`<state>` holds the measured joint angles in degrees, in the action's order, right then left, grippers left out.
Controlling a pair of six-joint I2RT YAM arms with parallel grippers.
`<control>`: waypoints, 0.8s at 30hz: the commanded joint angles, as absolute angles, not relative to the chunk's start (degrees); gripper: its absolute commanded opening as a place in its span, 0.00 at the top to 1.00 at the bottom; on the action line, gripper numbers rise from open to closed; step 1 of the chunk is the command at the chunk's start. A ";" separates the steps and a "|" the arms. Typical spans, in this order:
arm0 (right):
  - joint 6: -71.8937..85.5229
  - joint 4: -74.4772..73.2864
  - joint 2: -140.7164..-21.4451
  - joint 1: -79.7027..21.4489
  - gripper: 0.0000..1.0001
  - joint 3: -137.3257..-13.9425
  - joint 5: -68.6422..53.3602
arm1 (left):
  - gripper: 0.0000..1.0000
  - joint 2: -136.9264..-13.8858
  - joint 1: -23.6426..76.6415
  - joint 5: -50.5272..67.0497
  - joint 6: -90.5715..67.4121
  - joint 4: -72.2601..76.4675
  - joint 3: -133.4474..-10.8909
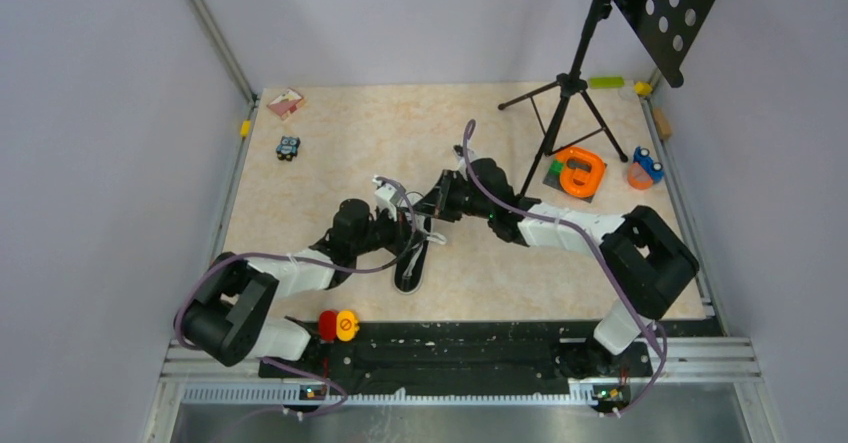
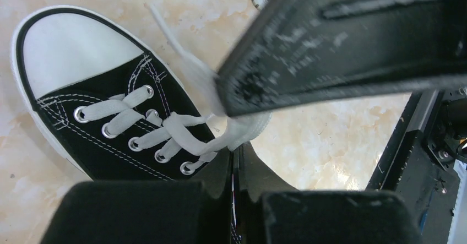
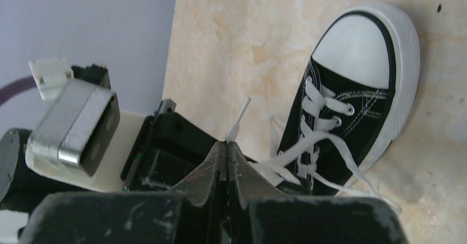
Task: Tie the shoes
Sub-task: Wrap the shoelace around the shoelace.
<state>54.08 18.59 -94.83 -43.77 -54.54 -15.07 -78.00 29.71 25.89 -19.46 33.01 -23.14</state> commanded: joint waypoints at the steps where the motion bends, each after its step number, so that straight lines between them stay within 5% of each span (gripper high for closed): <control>1: 54.16 21.58 -89.68 -44.78 1.00 -50.95 -16.87 | 1.00 -78.62 29.75 28.30 -20.10 35.86 -24.83; 24: 52.25 8.87 -70.78 -45.89 1.00 -42.87 -14.33 | 1.00 -77.72 29.66 23.41 -20.02 36.17 -24.96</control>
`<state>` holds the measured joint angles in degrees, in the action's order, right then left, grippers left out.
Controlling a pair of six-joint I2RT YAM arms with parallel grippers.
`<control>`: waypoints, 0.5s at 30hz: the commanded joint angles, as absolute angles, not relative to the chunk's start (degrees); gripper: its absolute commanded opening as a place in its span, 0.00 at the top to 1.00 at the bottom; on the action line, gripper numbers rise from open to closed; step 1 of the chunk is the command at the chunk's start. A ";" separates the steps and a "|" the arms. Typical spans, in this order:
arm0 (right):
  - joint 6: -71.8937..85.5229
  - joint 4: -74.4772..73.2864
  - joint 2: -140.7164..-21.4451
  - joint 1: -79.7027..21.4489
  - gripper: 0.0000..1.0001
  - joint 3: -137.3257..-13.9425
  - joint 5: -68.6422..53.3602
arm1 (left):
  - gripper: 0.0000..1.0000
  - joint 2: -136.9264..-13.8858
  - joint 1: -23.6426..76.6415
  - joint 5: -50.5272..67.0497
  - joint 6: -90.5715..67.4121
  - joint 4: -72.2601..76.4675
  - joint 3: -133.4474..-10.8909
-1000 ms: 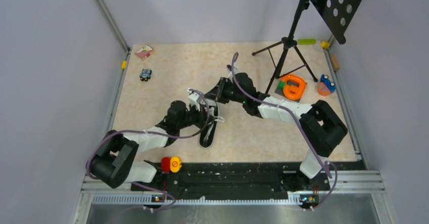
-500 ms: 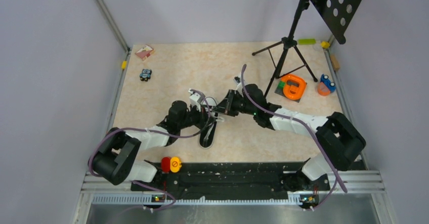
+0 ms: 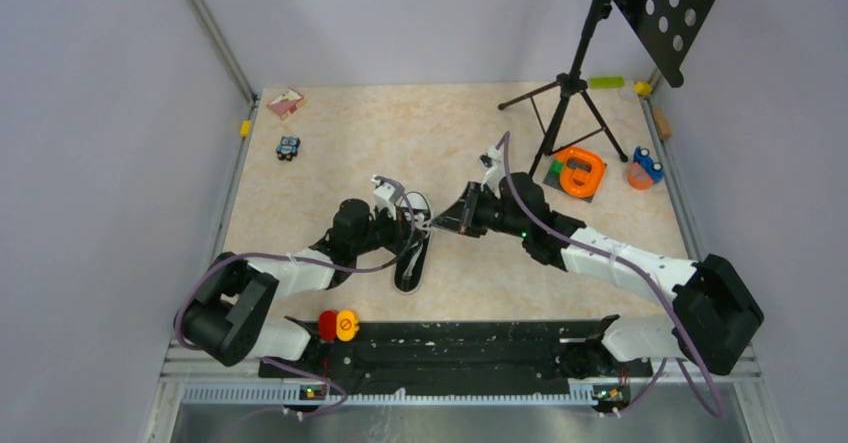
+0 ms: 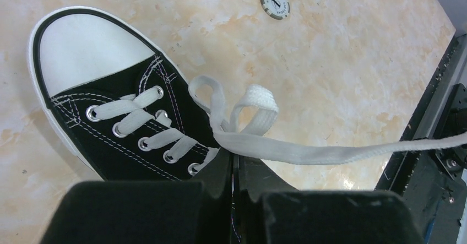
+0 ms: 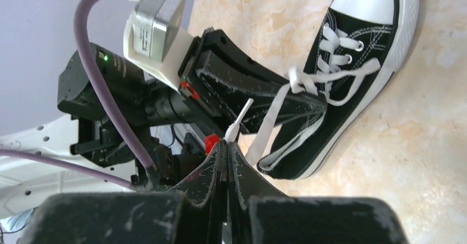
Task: Tie the shoes
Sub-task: Wrap the shoelace around the shoelace.
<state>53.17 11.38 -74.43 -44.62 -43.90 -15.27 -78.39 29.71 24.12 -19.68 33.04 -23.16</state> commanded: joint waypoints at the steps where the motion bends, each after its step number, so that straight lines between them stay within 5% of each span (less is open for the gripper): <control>1: 52.33 8.46 -70.23 -46.03 1.00 -42.48 -14.34 | 1.00 -77.70 29.62 23.32 -20.04 36.21 -24.96; 15: 52.63 2.40 -63.75 -47.46 1.00 -36.83 -11.39 | 1.00 -75.84 29.10 21.16 -21.09 36.74 -24.47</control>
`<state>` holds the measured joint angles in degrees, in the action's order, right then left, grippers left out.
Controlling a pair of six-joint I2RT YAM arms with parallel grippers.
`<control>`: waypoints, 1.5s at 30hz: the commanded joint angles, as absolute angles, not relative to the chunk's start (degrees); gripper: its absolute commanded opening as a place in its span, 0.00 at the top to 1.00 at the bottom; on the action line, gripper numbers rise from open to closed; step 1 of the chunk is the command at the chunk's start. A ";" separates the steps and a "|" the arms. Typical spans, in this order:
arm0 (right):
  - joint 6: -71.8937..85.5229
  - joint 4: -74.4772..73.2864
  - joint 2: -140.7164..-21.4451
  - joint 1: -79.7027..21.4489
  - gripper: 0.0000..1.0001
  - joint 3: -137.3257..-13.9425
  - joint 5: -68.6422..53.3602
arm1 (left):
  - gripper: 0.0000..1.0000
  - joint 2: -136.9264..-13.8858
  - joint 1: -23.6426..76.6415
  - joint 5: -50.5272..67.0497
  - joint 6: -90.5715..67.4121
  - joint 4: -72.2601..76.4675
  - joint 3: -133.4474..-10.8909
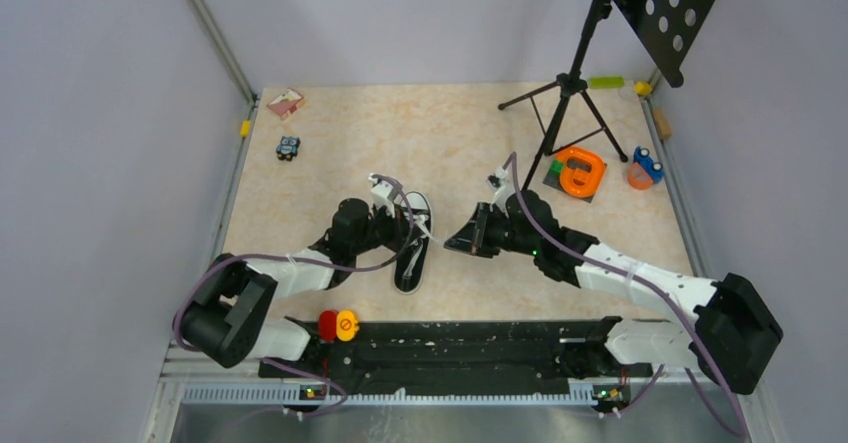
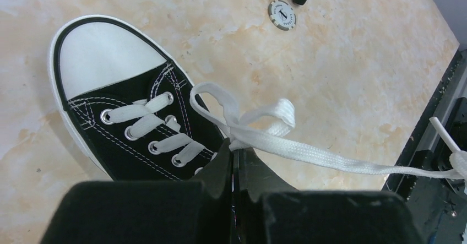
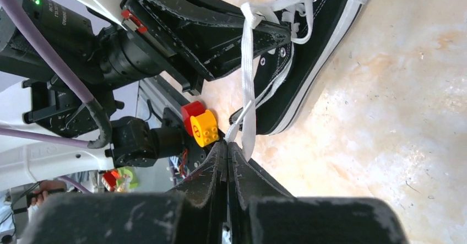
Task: Tie the shoes
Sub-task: Wrap the shoelace around the shoelace.
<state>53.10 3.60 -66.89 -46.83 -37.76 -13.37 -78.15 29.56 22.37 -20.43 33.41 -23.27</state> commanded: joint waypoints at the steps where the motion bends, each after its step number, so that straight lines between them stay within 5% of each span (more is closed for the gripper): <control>1: 52.57 2.18 -63.53 -47.48 1.00 -36.54 -11.22 | 1.00 -75.54 29.05 20.96 -21.17 36.81 -24.30; 45: 52.76 15.08 -81.07 -51.79 1.00 -47.42 -17.03 | 1.00 -77.87 28.65 24.71 -22.84 41.04 -22.43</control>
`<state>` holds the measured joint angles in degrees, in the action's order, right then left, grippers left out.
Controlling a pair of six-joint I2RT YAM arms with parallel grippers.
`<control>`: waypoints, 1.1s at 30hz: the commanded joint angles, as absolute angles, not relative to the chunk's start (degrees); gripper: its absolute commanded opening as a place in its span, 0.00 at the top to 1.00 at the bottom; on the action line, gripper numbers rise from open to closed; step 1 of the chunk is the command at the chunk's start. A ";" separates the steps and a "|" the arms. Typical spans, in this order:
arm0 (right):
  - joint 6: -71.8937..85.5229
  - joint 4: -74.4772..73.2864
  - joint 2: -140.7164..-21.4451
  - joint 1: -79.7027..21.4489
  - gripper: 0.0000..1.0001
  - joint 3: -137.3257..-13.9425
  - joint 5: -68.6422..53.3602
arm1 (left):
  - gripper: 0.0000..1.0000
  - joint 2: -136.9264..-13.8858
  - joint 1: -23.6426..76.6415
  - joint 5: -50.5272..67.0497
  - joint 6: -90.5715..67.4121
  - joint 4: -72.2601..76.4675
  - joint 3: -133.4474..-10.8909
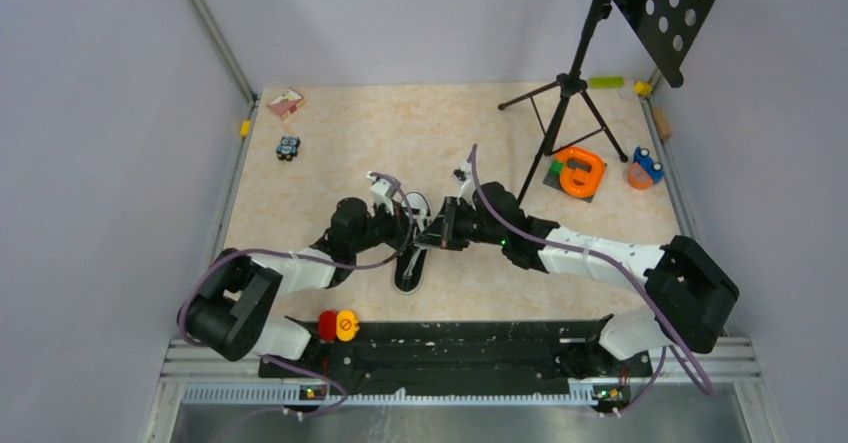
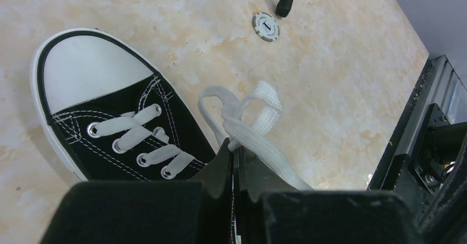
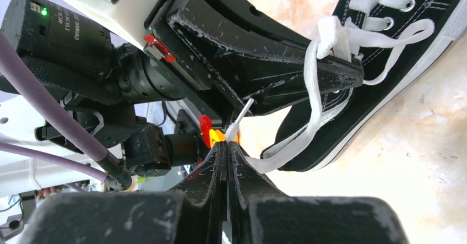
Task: Tie the shoes
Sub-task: Wrap the shoelace around the shoelace.
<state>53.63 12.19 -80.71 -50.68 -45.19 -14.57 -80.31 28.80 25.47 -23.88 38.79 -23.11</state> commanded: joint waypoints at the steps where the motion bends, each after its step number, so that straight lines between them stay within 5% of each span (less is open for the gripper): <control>1: 52.59 14.93 -80.93 -51.89 1.00 -47.31 -17.58 | 1.00 -77.83 28.65 24.24 -22.63 40.99 -22.29; 33: 49.02 4.70 -74.26 -53.28 1.00 -40.63 -21.33 | 1.00 -76.49 28.03 20.31 -22.84 40.65 -21.05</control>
